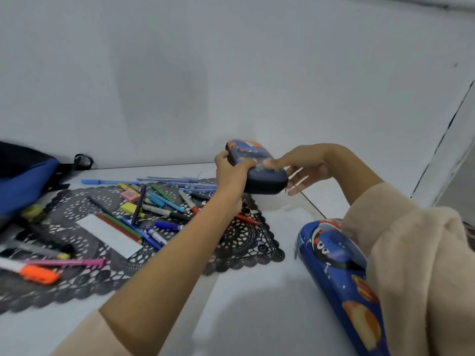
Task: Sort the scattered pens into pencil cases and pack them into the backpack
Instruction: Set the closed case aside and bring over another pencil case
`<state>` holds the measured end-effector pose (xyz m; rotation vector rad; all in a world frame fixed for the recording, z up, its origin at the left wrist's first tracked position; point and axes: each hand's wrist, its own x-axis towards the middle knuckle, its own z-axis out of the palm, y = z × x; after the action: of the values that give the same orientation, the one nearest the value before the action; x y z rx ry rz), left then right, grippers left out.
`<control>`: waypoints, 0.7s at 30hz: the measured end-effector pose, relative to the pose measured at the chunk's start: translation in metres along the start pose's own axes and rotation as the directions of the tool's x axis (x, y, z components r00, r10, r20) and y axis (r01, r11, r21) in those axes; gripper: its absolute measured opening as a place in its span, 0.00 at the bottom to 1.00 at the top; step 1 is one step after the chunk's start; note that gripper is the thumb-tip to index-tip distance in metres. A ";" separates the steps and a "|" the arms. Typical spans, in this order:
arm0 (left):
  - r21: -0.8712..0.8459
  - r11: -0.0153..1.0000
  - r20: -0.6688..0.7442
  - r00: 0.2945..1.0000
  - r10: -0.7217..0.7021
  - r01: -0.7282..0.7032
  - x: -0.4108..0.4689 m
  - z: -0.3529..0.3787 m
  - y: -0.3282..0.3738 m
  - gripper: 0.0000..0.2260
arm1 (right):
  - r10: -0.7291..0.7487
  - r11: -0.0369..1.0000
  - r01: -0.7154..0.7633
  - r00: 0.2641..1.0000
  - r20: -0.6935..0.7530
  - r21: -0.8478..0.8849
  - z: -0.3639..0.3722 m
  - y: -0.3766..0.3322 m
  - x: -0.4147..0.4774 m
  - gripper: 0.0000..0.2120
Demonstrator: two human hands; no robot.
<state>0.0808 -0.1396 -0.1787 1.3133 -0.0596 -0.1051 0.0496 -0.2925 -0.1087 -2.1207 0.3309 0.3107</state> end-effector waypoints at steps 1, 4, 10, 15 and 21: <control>-0.009 1.000 0.007 1.000 0.005 -0.005 -0.008 -0.007 0.008 0.28 | -0.028 1.000 0.028 1.000 -0.010 0.008 0.004 -0.003 -0.009 0.29; -0.025 0.999 0.030 0.999 0.037 -0.037 -0.033 -0.029 0.032 0.30 | -0.090 0.994 0.093 0.995 -0.042 0.063 0.017 -0.014 -0.035 0.26; -0.050 0.995 0.078 0.993 0.087 -0.083 -0.089 -0.096 0.066 0.31 | -0.138 0.960 0.174 0.976 -0.168 0.220 0.057 -0.025 -0.067 0.29; 0.002 0.998 0.111 0.992 0.069 -0.069 -0.141 -0.156 0.083 0.34 | -0.193 0.891 0.232 0.972 -0.137 0.389 0.099 -0.023 -0.095 0.17; 0.150 0.989 0.076 0.997 -0.027 0.016 -0.177 -0.227 0.078 0.25 | -0.211 0.914 0.191 0.977 0.018 0.358 0.140 -0.001 -0.128 0.19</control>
<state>-0.0685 0.1179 -0.1585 1.4596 -0.1218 -0.1731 -0.0824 -0.1592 -0.1378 -1.7670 0.1204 0.1734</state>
